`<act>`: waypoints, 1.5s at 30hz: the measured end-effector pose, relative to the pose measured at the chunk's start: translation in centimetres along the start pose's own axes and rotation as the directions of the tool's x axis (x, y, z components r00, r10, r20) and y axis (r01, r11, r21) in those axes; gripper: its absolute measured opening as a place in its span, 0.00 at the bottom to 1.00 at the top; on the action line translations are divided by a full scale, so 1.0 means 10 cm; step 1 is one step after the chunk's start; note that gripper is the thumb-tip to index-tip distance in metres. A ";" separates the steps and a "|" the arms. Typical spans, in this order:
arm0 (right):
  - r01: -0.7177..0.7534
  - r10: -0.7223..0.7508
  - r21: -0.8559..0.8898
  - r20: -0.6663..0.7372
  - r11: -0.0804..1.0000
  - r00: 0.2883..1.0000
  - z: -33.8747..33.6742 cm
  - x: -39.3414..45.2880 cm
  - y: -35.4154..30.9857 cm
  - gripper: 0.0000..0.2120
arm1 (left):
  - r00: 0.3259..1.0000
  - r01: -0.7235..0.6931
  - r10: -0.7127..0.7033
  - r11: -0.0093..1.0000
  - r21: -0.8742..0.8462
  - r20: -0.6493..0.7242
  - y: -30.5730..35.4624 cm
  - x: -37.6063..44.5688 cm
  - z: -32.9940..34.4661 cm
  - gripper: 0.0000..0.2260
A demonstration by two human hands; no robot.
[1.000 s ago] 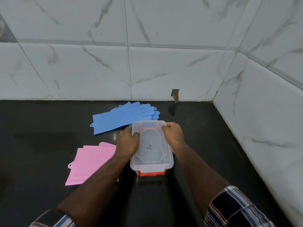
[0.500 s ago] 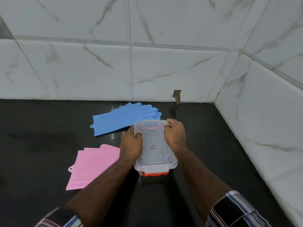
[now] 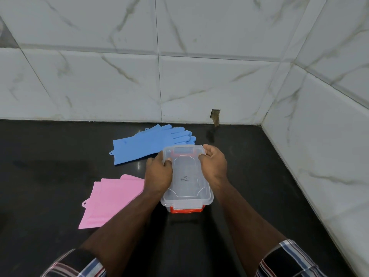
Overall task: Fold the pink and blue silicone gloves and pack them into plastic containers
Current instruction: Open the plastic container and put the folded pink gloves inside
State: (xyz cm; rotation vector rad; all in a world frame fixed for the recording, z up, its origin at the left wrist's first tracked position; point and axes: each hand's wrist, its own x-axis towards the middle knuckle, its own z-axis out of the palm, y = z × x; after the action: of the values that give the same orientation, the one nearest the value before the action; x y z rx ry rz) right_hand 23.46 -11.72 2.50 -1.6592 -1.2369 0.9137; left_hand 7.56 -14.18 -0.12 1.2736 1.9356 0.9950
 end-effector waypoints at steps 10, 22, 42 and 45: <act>0.037 -0.037 -0.011 0.023 0.999 0.999 -0.11 -0.22 0.06 0.19 | 1.000 0.009 -0.009 1.000 -0.009 -0.016 0.05 0.00 -0.01 0.19; 0.126 -0.124 -0.040 0.037 0.991 0.992 -0.15 -0.28 0.03 0.22 | 0.999 0.040 -0.040 0.999 -0.018 0.004 0.08 -0.02 0.00 0.19; -0.218 0.157 0.406 0.178 0.887 0.971 -0.41 -0.24 -0.14 0.27 | 0.978 -0.030 0.000 0.990 -0.140 -0.209 0.27 -0.13 -0.09 0.18; -0.207 0.153 0.471 0.150 0.858 0.977 -0.46 -0.23 -0.20 0.23 | 0.974 -0.074 0.018 0.968 -0.238 -0.226 0.45 -0.16 -0.15 0.19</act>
State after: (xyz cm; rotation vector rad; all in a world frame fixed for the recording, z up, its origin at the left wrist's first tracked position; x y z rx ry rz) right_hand 26.41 -14.58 6.24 -1.3426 -0.8305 1.3239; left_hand 9.07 -14.89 4.63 1.1089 1.8792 1.4061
